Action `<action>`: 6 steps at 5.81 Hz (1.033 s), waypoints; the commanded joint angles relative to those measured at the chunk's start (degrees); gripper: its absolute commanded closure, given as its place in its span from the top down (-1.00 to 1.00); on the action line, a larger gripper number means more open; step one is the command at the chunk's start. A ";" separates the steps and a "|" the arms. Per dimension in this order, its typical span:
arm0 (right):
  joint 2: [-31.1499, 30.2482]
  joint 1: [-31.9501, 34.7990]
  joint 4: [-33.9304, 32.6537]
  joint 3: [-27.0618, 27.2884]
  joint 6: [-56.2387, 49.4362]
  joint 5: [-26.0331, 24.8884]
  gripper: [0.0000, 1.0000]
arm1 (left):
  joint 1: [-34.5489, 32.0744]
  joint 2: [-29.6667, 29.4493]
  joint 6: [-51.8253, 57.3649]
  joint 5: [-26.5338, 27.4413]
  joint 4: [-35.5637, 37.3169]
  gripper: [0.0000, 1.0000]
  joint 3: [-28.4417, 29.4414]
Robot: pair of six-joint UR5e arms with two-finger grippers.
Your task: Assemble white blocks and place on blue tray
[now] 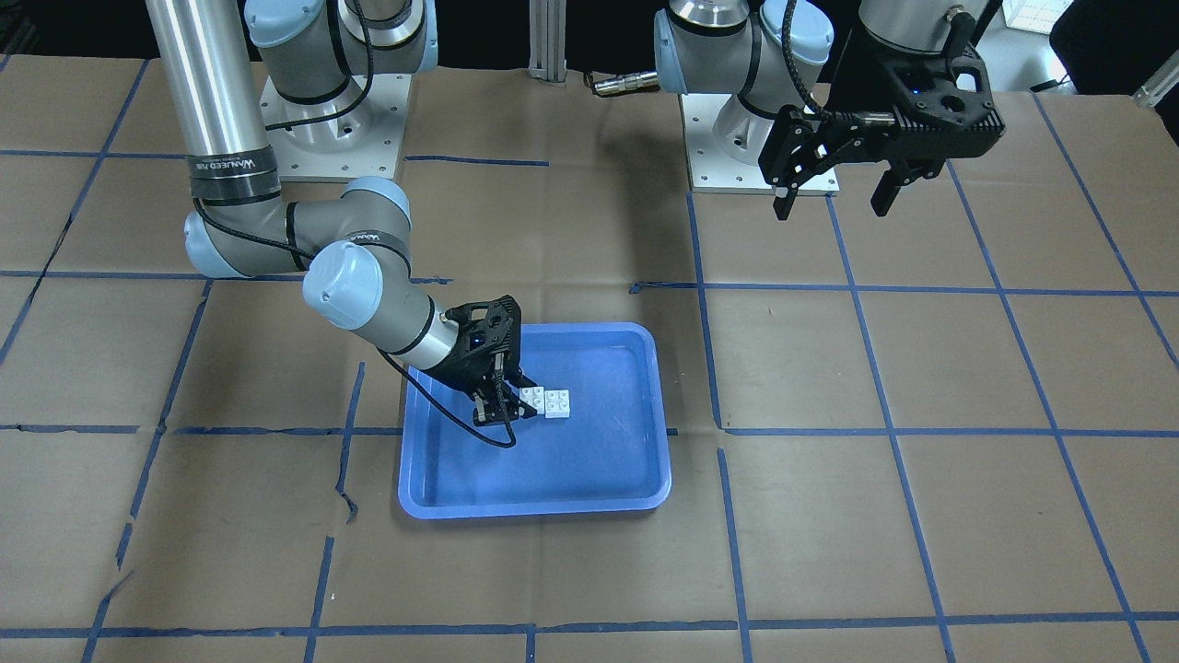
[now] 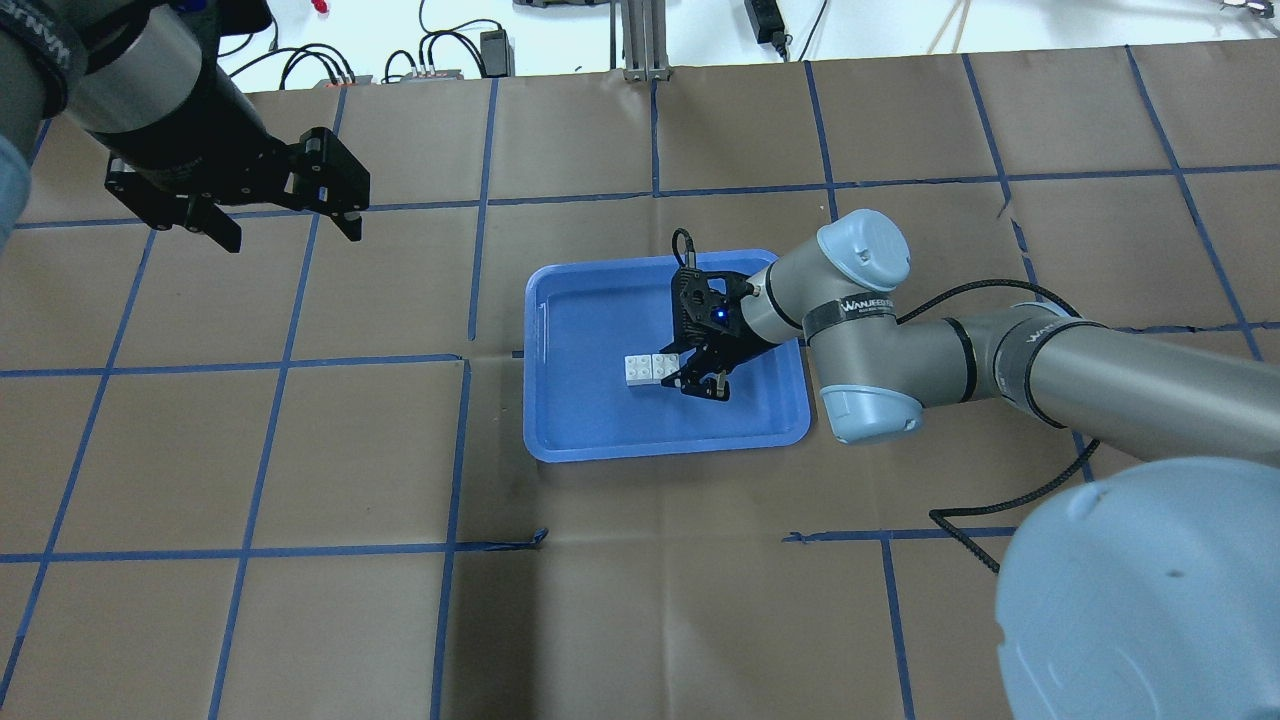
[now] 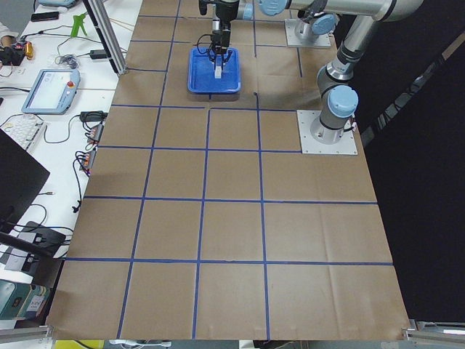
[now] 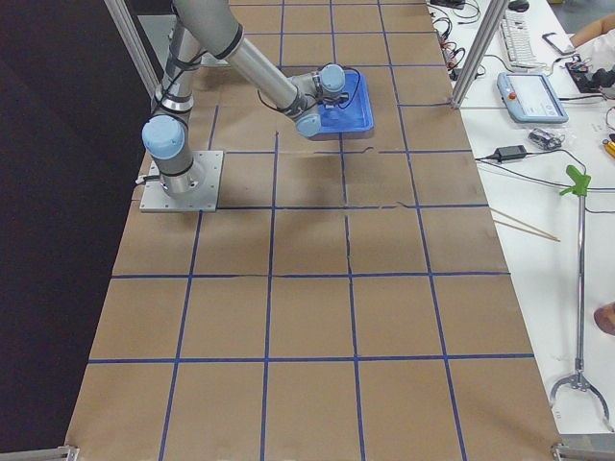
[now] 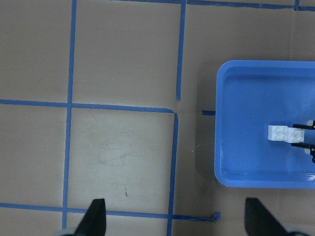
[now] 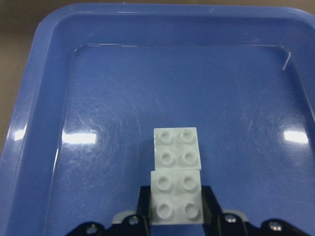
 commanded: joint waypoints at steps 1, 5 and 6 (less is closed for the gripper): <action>0.71 0.00 0.00 -1.15 1.36 0.00 -0.43 | 0.00 0.03 0.00 0.04 0.00 0.98 0.00; 1.06 0.00 -0.44 -1.16 2.08 -0.53 -0.43 | 0.00 0.11 0.00 0.05 0.00 0.98 0.00; 0.98 0.00 -0.35 -1.16 2.16 -0.62 -0.43 | 0.00 0.11 0.00 0.05 0.00 0.98 0.00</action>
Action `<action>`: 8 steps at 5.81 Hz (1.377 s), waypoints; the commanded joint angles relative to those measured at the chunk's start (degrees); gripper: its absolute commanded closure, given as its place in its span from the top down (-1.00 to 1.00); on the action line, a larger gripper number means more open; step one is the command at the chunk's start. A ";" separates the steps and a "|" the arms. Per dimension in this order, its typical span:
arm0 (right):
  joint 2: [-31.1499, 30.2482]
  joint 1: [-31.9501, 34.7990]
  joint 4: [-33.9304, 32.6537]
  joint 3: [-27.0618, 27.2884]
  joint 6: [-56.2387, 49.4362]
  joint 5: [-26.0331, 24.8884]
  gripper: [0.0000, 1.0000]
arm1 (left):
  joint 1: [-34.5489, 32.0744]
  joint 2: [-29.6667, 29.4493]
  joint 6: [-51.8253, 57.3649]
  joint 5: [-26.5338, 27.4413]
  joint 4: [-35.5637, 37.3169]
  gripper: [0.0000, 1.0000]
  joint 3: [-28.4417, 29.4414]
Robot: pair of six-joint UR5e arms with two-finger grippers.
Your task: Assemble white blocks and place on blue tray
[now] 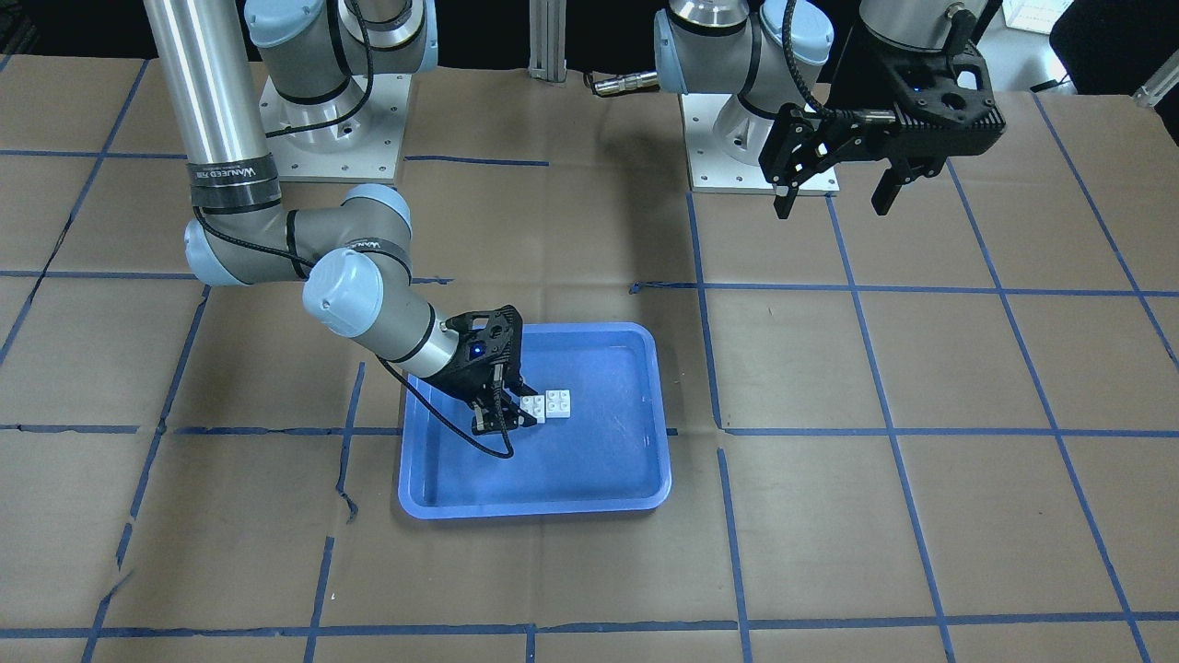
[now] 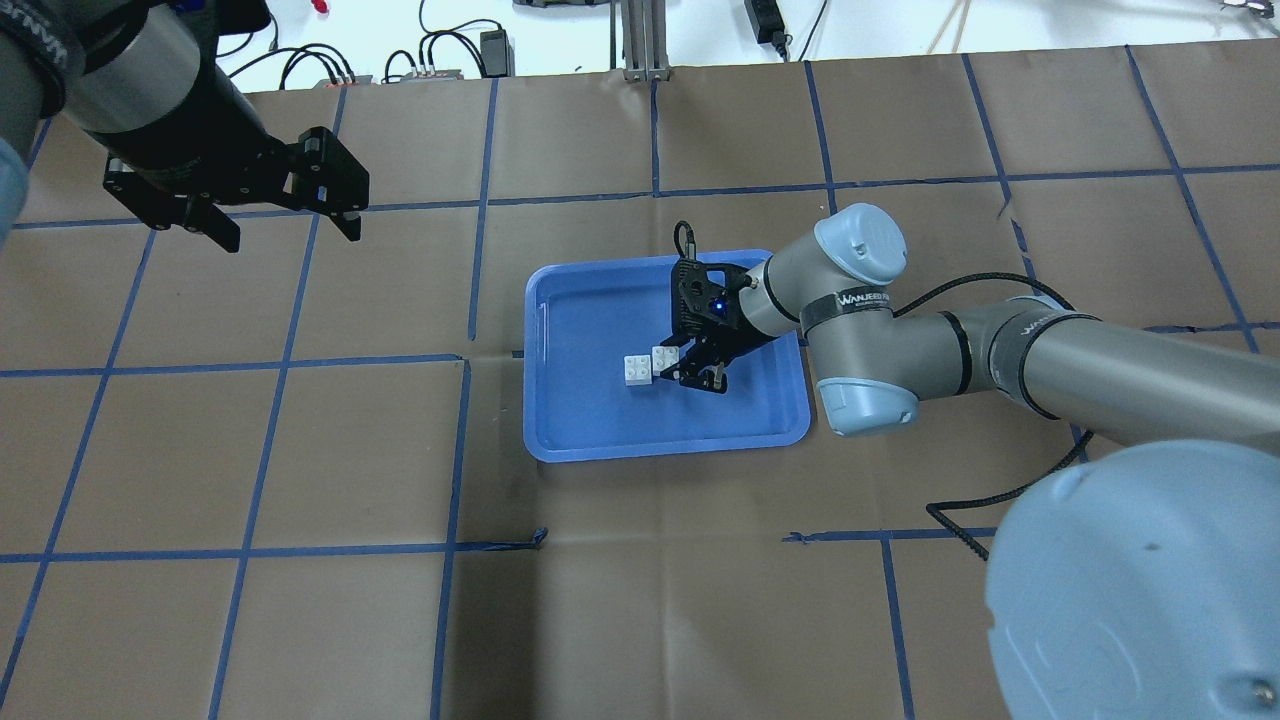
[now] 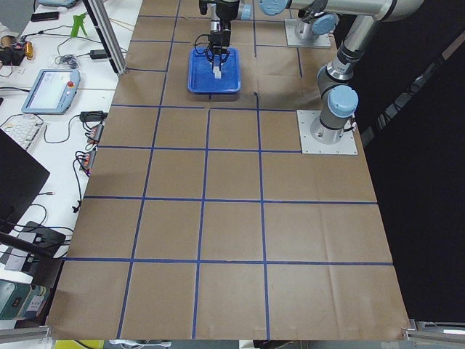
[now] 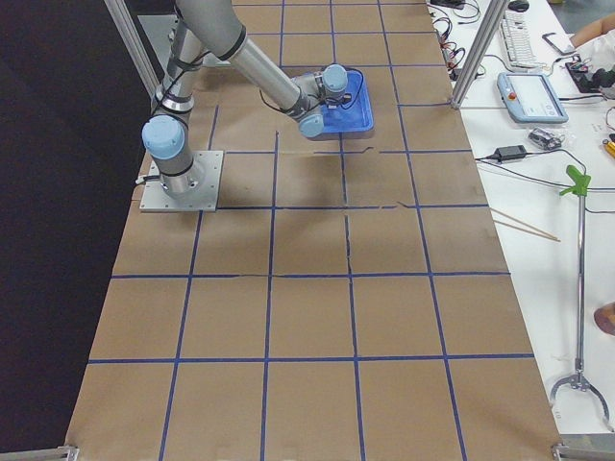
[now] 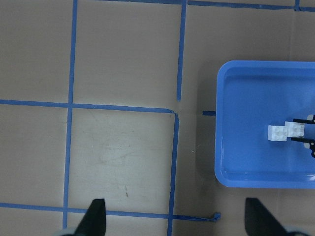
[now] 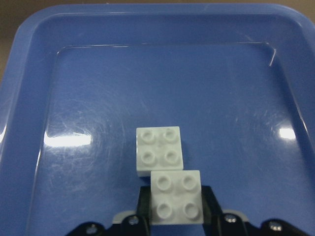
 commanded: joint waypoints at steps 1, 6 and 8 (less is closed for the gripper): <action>-0.07 0.00 0.20 0.12 -0.02 -0.14 -0.43 | 0.00 0.00 0.00 0.00 -0.09 0.98 0.00; -0.16 0.79 0.20 0.12 0.07 -0.22 -0.43 | 0.00 0.18 0.00 0.00 -0.09 0.98 -0.09; -0.42 0.88 0.28 0.30 0.07 -0.14 -0.43 | 0.00 0.18 0.00 0.00 -0.09 0.99 0.00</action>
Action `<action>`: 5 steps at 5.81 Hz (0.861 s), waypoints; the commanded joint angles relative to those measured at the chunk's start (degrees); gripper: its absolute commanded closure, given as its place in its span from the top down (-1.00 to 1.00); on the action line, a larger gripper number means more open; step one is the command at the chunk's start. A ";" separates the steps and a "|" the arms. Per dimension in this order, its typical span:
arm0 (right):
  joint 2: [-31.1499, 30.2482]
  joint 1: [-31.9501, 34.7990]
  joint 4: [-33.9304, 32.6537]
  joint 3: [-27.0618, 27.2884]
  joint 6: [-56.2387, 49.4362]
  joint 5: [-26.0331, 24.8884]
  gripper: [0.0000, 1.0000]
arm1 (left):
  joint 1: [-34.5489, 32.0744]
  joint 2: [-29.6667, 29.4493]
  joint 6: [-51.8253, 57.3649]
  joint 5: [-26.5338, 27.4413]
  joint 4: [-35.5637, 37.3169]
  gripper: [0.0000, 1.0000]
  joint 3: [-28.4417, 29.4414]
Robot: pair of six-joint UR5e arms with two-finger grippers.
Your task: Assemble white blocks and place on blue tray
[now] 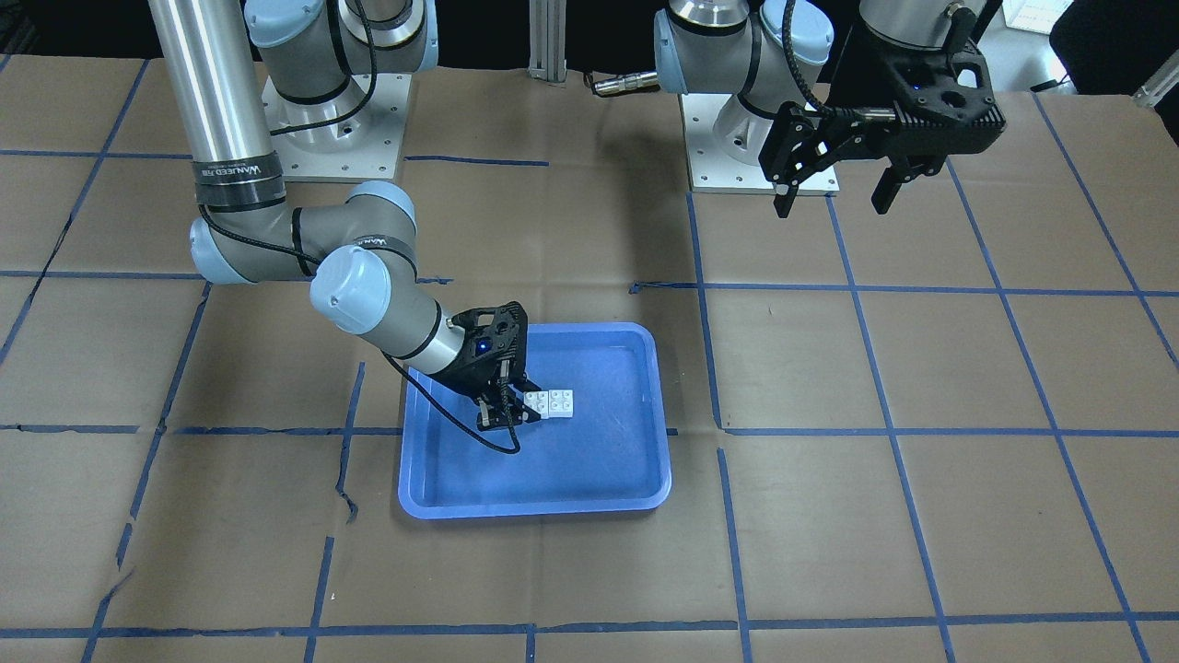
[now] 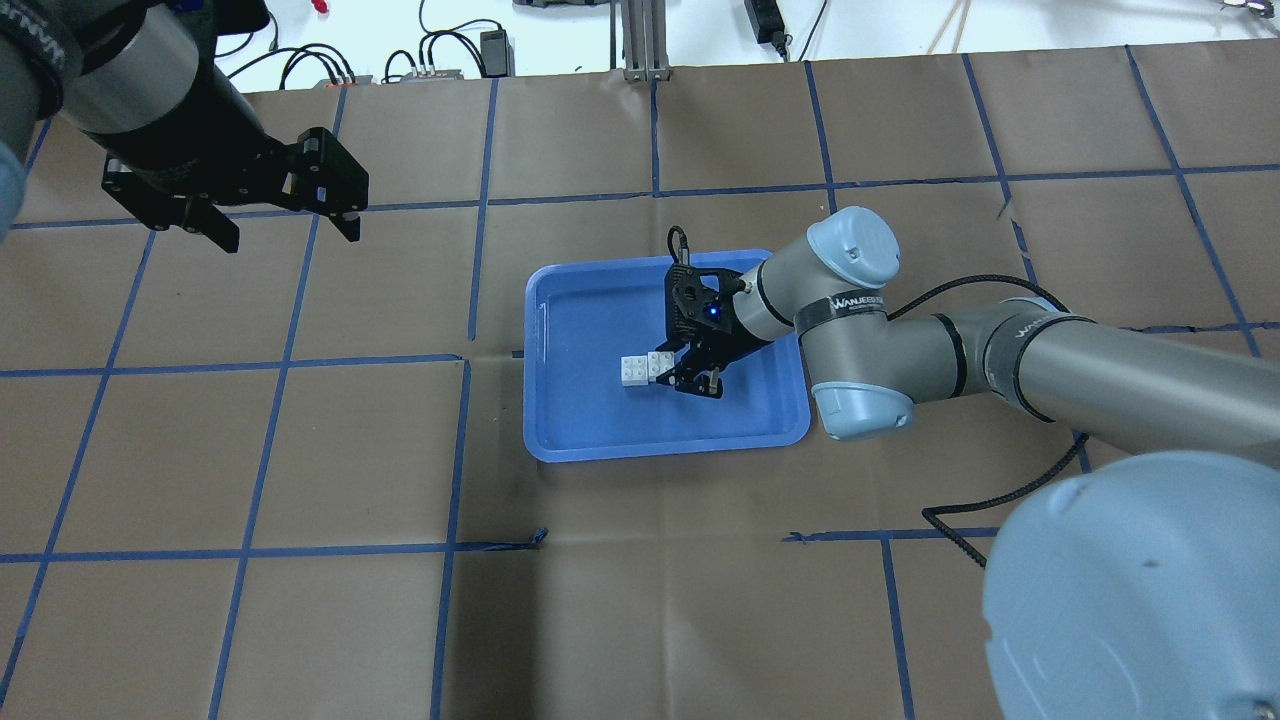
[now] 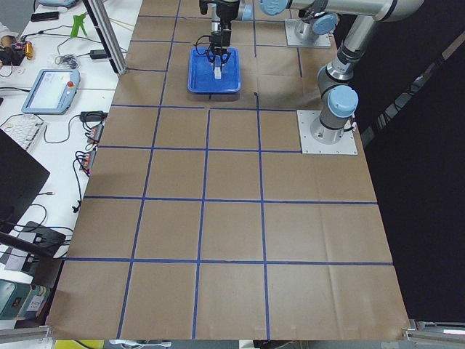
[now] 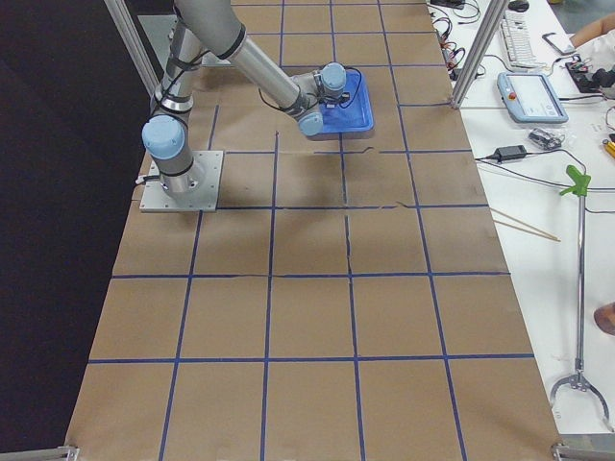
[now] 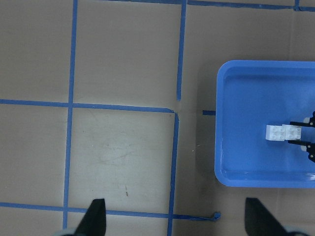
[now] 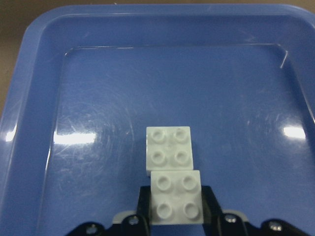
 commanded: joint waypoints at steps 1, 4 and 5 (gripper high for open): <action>-0.13 0.06 0.02 0.34 0.05 0.01 -0.43 | 0.00 0.01 0.00 0.00 0.00 0.98 -0.06; -0.22 0.06 0.02 0.34 0.05 0.01 -0.40 | 0.00 0.01 0.00 0.09 -0.09 0.98 -0.06; -0.22 0.06 0.02 0.34 0.05 0.01 -0.30 | 0.00 0.01 0.00 0.00 -0.09 0.98 -0.06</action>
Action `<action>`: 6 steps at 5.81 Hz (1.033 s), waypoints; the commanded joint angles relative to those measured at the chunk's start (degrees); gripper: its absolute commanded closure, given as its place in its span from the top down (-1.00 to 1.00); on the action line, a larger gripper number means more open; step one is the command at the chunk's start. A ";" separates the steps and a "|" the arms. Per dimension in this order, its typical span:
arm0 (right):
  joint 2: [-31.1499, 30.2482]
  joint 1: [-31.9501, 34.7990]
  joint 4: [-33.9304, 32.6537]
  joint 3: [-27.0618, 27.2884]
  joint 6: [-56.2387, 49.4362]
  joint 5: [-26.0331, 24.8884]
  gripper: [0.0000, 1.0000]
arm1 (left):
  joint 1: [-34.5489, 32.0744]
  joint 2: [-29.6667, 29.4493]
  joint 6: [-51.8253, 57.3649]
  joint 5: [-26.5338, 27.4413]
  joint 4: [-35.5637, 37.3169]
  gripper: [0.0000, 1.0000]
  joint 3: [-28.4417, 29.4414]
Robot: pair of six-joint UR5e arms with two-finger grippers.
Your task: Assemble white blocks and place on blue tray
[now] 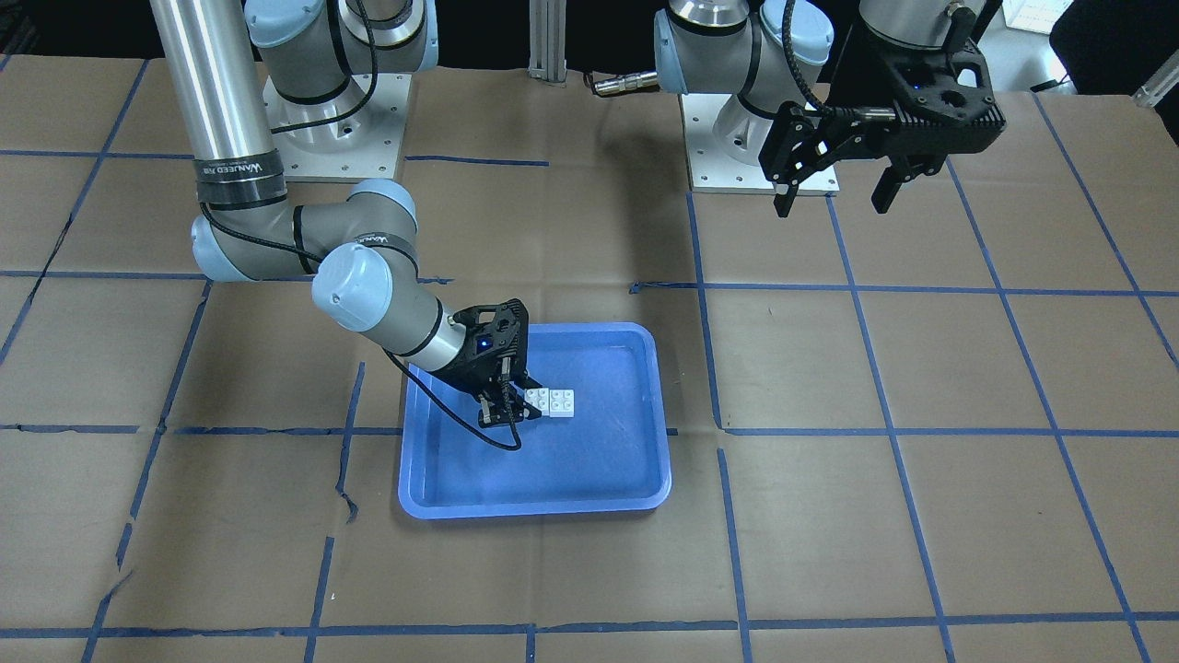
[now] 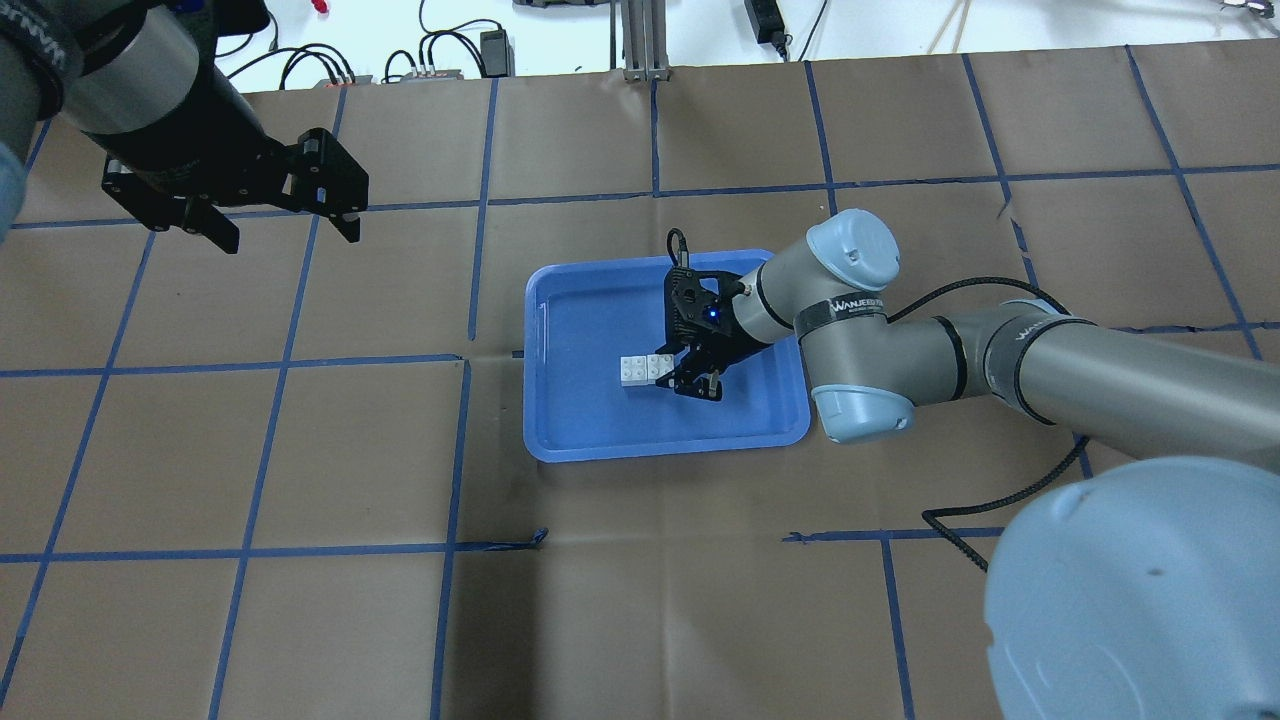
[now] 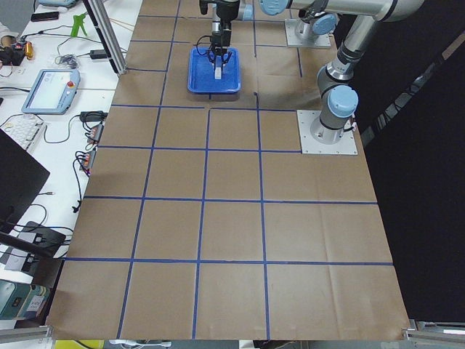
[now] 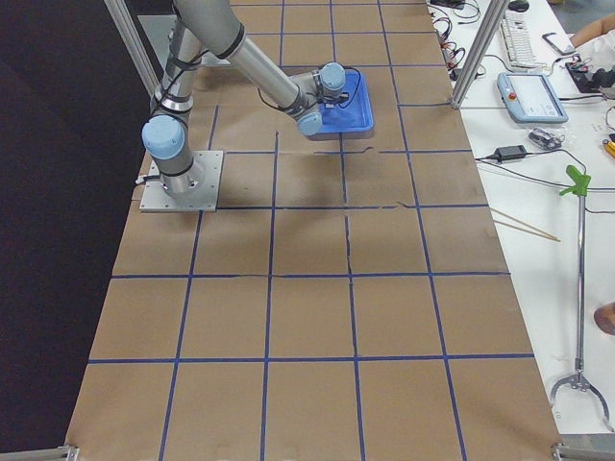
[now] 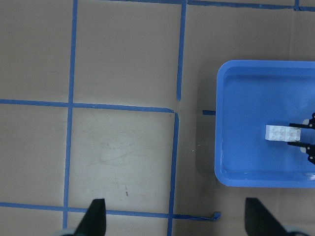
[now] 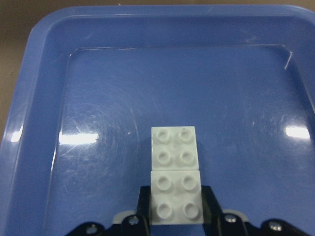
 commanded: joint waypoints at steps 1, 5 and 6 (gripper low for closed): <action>-0.03 0.00 0.00 -0.08 0.09 0.09 -0.09 | 0.00 0.00 0.00 -0.04 -0.02 0.98 0.00; -0.03 0.00 0.00 -0.08 0.44 0.26 0.13 | 0.00 0.00 0.00 -0.04 -0.02 0.98 0.00; -0.03 0.00 0.00 -0.08 0.44 0.26 0.13 | 0.00 0.00 0.00 -0.04 -0.02 0.98 0.00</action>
